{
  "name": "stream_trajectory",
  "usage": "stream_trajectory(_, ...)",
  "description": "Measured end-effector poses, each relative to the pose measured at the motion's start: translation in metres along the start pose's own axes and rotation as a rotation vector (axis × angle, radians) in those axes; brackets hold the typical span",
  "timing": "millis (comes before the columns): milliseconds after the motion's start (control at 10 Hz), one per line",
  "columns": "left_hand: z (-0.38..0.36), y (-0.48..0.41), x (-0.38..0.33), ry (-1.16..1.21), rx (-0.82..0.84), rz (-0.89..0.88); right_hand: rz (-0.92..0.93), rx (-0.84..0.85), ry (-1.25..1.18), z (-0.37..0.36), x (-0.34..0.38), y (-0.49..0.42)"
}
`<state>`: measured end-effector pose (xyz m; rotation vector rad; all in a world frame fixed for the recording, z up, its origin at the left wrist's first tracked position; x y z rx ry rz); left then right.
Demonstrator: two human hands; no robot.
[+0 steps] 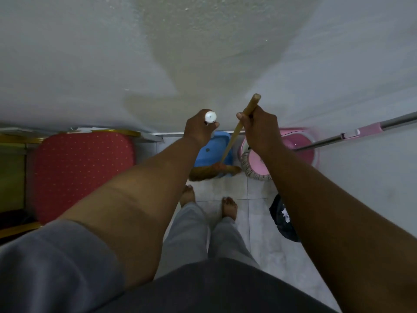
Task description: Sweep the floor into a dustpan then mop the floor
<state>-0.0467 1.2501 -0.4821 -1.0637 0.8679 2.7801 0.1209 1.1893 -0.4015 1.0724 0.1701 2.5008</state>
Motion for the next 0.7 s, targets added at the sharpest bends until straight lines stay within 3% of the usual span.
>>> stream_trajectory(200,-0.01,-0.02,0.003,-0.009,0.066,0.063,0.002,0.048,0.096,-0.021,0.003,-0.024)
stream_trajectory(300,-0.008,-0.027,0.004,0.07,0.098,0.114,-0.115,0.071,0.092,-0.03,-0.003,-0.037)
stream_trajectory(700,-0.02,-0.013,0.034,0.114,0.172,0.179,-0.118,0.096,0.082,-0.037,-0.006,-0.028)
Point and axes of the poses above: each hand's wrist, its own y-axis away from the middle knuckle, its own z-axis out of the back of the hand, x = y × z, the point moved 6 cm from there along -y, towards the middle knuckle, and after that the axes turned 7 degrees about -y, right-handed, at the moved point
